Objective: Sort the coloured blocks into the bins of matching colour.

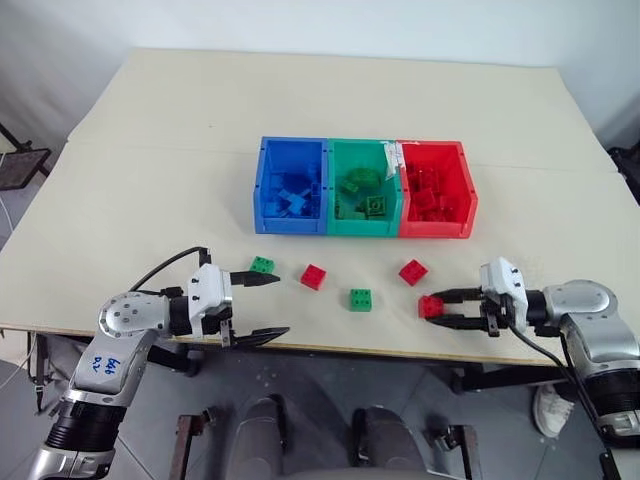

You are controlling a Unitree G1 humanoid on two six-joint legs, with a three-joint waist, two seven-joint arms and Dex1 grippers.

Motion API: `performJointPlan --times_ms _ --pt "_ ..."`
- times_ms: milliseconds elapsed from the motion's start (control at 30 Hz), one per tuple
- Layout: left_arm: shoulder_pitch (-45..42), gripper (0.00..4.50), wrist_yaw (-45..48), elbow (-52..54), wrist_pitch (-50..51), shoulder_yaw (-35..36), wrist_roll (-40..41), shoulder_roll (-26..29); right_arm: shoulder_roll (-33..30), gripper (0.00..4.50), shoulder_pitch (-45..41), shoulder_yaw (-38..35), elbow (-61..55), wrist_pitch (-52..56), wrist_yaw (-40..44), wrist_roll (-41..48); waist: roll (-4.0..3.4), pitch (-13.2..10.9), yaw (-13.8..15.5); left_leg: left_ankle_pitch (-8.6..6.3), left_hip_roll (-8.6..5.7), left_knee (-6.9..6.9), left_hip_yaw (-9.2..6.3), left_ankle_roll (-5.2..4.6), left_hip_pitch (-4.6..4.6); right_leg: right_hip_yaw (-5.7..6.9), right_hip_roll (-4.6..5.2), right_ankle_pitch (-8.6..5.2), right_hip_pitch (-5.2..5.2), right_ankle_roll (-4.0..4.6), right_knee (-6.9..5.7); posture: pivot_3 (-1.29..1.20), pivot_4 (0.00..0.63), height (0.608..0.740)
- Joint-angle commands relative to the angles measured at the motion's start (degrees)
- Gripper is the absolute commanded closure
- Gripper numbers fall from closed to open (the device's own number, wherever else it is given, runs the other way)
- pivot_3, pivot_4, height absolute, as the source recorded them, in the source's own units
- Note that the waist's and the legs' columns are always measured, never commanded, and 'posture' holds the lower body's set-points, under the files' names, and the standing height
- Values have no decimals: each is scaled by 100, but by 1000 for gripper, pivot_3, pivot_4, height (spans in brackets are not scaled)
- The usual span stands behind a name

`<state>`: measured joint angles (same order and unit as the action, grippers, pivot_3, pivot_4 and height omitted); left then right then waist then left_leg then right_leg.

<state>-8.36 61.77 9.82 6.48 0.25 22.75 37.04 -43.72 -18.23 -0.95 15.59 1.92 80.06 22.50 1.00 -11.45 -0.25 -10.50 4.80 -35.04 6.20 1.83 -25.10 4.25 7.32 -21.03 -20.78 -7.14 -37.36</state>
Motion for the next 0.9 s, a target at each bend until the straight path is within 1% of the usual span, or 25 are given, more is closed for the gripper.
performJointPlan --times_ms 33,100,167,233,300,433,467,500,567,700,800,867,900 --pt "-32 0 -295 322 183 224 259 -128 165 3023 -482 -563 -180 375 -653 393 0 0 -5 0 0 0 0 0 0 0 0 0 -1 0 0 0 150 740" --pt "-58 0 -717 422 318 353 327 -356 355 3023 -1112 -722 237 511 -1490 176 -2 -1 -27 0 1 0 0 1 1 -1 -1 0 -2 0 -2 0 150 740" --pt "-69 0 -1010 495 394 430 314 -504 546 3023 -1648 -761 706 427 -2228 -158 -2 -2 -28 1 1 -1 2 1 -1 -4 1 0 -5 0 -6 0 150 740" --pt "-70 0 -1172 548 427 470 260 -556 761 3023 -2037 -780 1059 324 -2765 -355 -1 -1 -23 3 2 0 2 7 -4 -4 0 0 -11 0 -6 0 150 740" --pt "-48 0 -1262 595 464 489 253 -566 903 3023 -2304 -716 1343 200 -3131 -582 -2 -1 -4 7 3 6 5 19 -5 -3 -2 0 -16 0 -6 0 150 740" --pt "51 0 -1297 646 481 536 276 -498 1067 3023 -2555 -654 1665 274 -3531 -817 -2 -1 21 7 2 6 27 19 -22 -4 4 0 -37 -2 -7 0 150 740" --pt "69 0 -1298 645 480 557 281 -480 1093 2309 -2580 -663 1687 303 -3558 -824 -2 -1 16 6 3 5 36 17 -22 -4 7 0 -41 -3 -7 0 150 740" --pt "85 0 -1297 639 475 578 284 -461 1109 2045 -2586 -677 1690 271 -3590 -838 -2 -1 9 5 3 5 47 15 -22 -8 10 0 -47 -4 -9 0 150 740" --pt "123 0 -1276 597 442 629 263 -402 1106 1375 -2544 -701 1624 207 -3572 -827 -2 -1 -2 5 4 4 58 14 -21 -17 10 1 -55 -5 -14 0 150 740" --pt "178 0 -1113 591 369 608 247 -297 890 44 -2078 -852 984 136 -2939 -490 -2 -1 4 4 6 7 63 14 -21 -22 8 1 -63 -5 -18 0 150 740" --pt "37 0 -831 480 250 411 168 -212 472 44 -1150 -1329 -19 362 -2094 235 -2 -1 9 3 6 8 66 13 -22 -23 9 1 -64 -6 -16 0 150 740" --pt "-133 0 -655 332 155 248 88 -195 164 44 -468 -1646 -592 587 -1715 582 -4 -2 127 1 4 5 65 10 -26 -29 8 0 -65 -8 -17 0 150 740" --pt "-260 0 -539 205 60 123 11 -198 -14 44 3 -1837 -881 661 -1577 675 -4 -2 149 -7 4 3 66 12 -23 -30 8 -1 -62 -11 -11 0 150 740"
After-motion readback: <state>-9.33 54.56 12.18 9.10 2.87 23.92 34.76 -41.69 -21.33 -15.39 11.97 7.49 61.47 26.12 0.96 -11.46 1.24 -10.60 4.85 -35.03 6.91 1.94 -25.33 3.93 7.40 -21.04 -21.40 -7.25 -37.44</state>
